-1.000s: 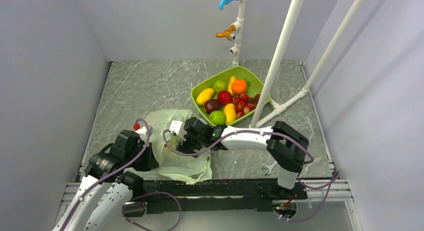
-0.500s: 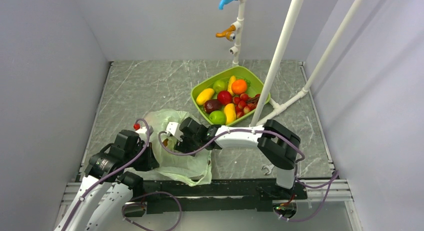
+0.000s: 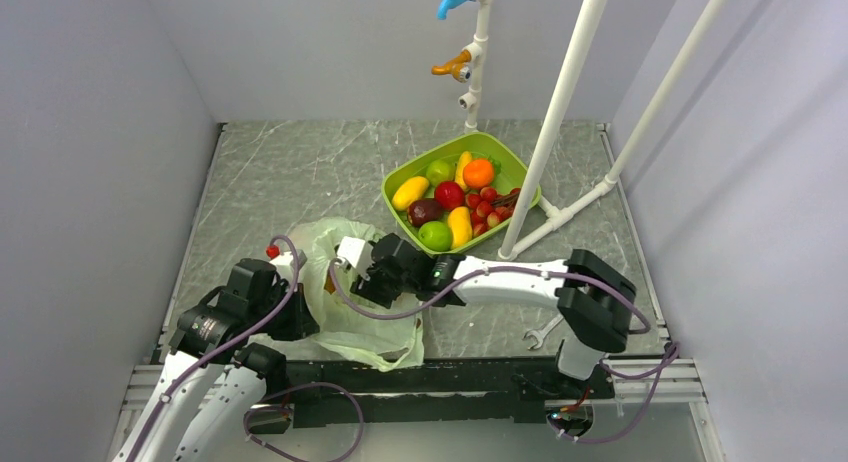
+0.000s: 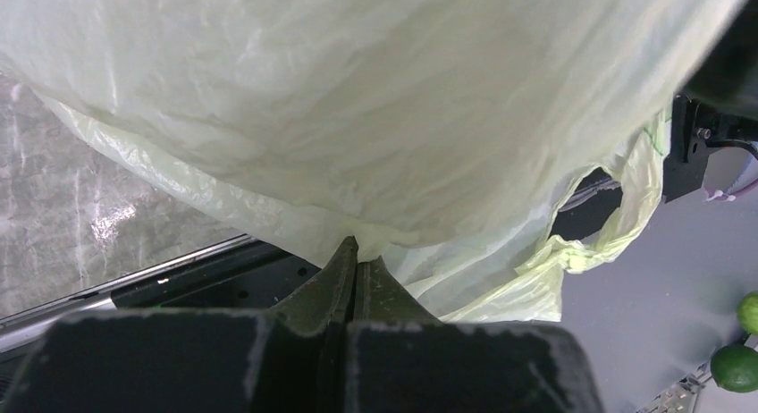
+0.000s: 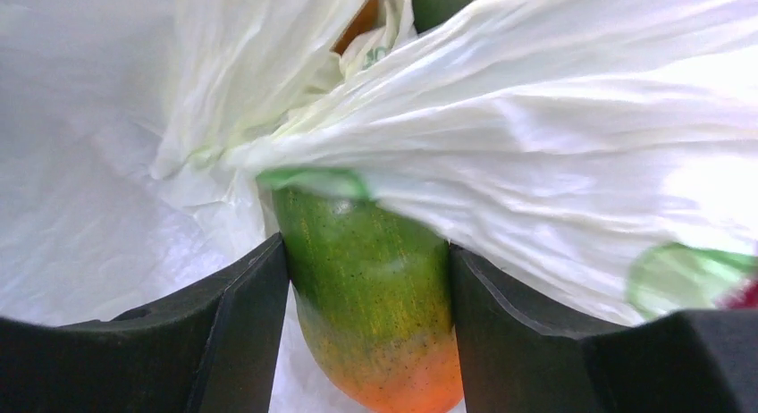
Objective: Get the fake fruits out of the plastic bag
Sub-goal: Take out the fake fruit from the plastic bag.
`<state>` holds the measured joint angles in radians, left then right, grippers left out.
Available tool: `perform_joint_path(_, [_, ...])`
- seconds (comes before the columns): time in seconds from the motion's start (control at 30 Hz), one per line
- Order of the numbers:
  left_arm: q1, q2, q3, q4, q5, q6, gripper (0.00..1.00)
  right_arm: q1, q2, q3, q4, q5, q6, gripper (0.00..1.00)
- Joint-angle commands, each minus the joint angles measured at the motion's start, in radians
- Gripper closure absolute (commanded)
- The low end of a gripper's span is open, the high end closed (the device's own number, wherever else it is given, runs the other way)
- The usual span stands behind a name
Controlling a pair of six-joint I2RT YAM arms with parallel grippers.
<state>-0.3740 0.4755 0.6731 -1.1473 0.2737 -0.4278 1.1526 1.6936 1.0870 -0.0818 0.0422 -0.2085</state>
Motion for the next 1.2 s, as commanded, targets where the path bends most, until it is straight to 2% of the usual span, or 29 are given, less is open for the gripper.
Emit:
perform_joint_path(0.0, [0.006, -0.003, -0.006, 0.034, 0.020, 0.018, 1.00, 0.002, -0.126, -0.051, 0.128, -0.049, 0.050, 0.86])
perform_joint_path(0.13, [0.007, -0.018, -0.007, 0.035, 0.014, 0.013, 1.00, 0.001, -0.199, -0.105, 0.195, -0.130, 0.099, 1.00])
perform_joint_path(0.27, [0.016, -0.003, -0.007, 0.041, 0.034, 0.028, 1.00, 0.003, -0.229, -0.130, 0.243, -0.308, 0.175, 1.00])
perform_joint_path(0.37, [0.015, -0.007, -0.007, 0.040, 0.033, 0.027, 1.00, 0.002, -0.259, -0.164, 0.250, -0.329, 0.229, 1.00])
perform_joint_path(0.53, [0.015, -0.035, -0.010, 0.042, 0.022, 0.020, 1.00, 0.000, -0.449, -0.332, 0.356, -0.196, 0.274, 1.00])
perform_joint_path(0.63, [0.017, -0.019, -0.010, 0.045, 0.039, 0.032, 1.00, -0.003, -0.527, -0.353, 0.311, -0.085, 0.254, 1.00])
perform_joint_path(0.77, [0.017, -0.015, -0.008, 0.041, 0.035, 0.029, 1.00, -0.002, -0.557, -0.314, 0.168, 0.113, 0.239, 1.00])
perform_joint_path(0.87, [0.020, -0.027, -0.010, 0.046, 0.034, 0.030, 1.00, -0.007, -0.609, -0.359, 0.159, 0.208, 0.218, 1.00])
perform_joint_path(1.0, [0.022, -0.023, -0.009, 0.044, 0.033, 0.030, 1.00, -0.027, -0.676, -0.396, 0.132, 0.216, 0.177, 1.00])
perform_joint_path(1.17, [0.023, -0.021, -0.010, 0.044, 0.034, 0.028, 1.00, -0.034, -0.752, -0.443, 0.090, 0.288, 0.207, 1.00])
